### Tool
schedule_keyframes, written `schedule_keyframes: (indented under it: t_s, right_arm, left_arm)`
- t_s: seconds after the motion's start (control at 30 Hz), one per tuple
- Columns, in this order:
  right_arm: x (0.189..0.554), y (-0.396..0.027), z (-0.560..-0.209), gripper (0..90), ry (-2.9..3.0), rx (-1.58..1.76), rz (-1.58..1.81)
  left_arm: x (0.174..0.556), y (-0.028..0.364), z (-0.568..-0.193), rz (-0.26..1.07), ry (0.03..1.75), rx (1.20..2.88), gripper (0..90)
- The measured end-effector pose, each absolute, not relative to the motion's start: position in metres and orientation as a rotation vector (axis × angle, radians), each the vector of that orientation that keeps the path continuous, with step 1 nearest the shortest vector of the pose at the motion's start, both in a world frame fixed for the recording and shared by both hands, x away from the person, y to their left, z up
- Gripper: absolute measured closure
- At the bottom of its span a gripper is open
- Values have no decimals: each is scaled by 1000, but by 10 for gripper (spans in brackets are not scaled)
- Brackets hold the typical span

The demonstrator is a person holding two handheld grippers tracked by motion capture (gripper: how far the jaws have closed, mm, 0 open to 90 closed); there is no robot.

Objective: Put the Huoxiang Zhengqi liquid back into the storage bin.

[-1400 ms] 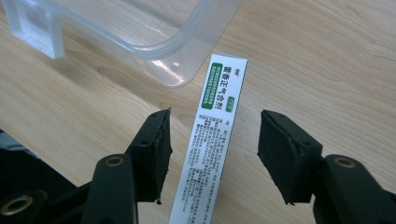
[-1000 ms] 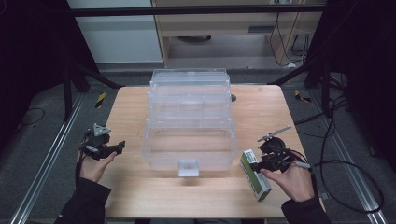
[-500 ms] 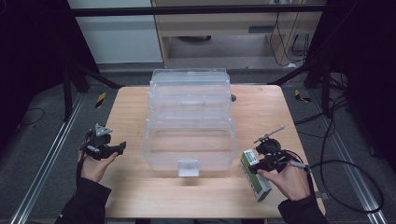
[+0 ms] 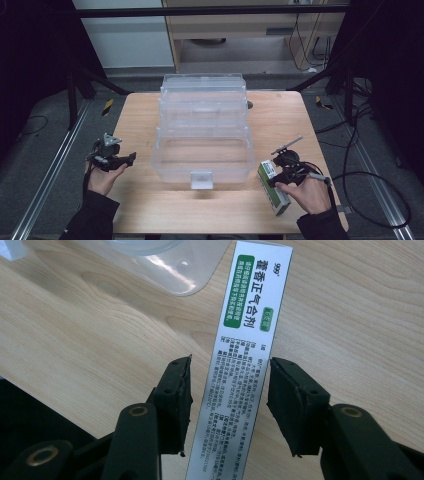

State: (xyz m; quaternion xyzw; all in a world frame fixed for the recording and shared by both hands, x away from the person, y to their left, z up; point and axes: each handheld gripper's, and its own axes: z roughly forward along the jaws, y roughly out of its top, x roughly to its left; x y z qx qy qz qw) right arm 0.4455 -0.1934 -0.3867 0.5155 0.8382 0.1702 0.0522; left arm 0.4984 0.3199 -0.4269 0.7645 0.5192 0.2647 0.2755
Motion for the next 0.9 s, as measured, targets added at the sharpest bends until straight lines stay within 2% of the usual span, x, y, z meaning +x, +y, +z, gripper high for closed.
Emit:
schedule_keyframes:
  t_s: [0.9]
  right_arm:
    - [450,-189,-397,573,2561,1601,416]
  left_arm:
    - [499,319,-429,703,1395,2066,335]
